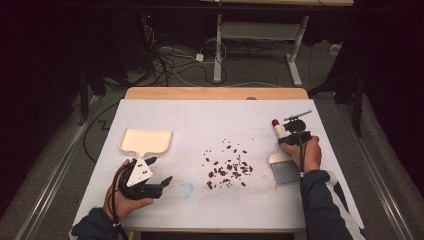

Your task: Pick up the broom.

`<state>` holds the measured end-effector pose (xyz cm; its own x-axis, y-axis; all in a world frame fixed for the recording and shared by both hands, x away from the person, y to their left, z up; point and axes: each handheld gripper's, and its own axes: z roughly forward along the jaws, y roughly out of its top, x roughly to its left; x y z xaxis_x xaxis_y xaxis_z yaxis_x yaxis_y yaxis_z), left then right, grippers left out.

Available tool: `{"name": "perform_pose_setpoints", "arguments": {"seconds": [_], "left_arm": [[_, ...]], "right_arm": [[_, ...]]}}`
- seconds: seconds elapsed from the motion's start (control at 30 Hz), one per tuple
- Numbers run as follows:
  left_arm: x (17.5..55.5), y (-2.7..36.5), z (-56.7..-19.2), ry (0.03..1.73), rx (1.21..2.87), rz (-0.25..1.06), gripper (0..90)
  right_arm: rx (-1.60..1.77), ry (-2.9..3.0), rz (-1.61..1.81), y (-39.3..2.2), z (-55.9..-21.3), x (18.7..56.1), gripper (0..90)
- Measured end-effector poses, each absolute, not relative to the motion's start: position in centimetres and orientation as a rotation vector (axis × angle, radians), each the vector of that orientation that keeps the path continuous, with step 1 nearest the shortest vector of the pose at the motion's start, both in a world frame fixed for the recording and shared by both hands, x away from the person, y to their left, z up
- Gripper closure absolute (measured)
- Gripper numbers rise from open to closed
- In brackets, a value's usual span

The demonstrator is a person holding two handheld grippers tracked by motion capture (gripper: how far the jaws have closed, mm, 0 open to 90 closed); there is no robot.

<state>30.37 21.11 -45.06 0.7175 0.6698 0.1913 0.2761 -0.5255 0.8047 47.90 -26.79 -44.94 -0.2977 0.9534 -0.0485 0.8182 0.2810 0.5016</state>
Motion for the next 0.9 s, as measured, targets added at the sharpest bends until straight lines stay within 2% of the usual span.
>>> {"name": "perform_pose_setpoints", "arguments": {"seconds": [0.4, 0.57, 0.9], "left_arm": [[30.5, 21.1, -45.1, 0.718, 2.118, 0.628, 20.7], [30.3, 21.2, -45.0, 0.744, 2.103, 0.625, 20.7], [30.3, 19.9, -43.6, 0.752, 2.031, 0.573, 20.7]], "right_arm": [[1.594, 2.159, 0.670, -27.3, -44.7, 47.1, 70.5], [1.509, 2.070, 0.909, -28.8, -43.1, 44.5, 70.6], [1.337, 1.936, 1.125, -29.5, -39.3, 39.4, 70.7]]}}
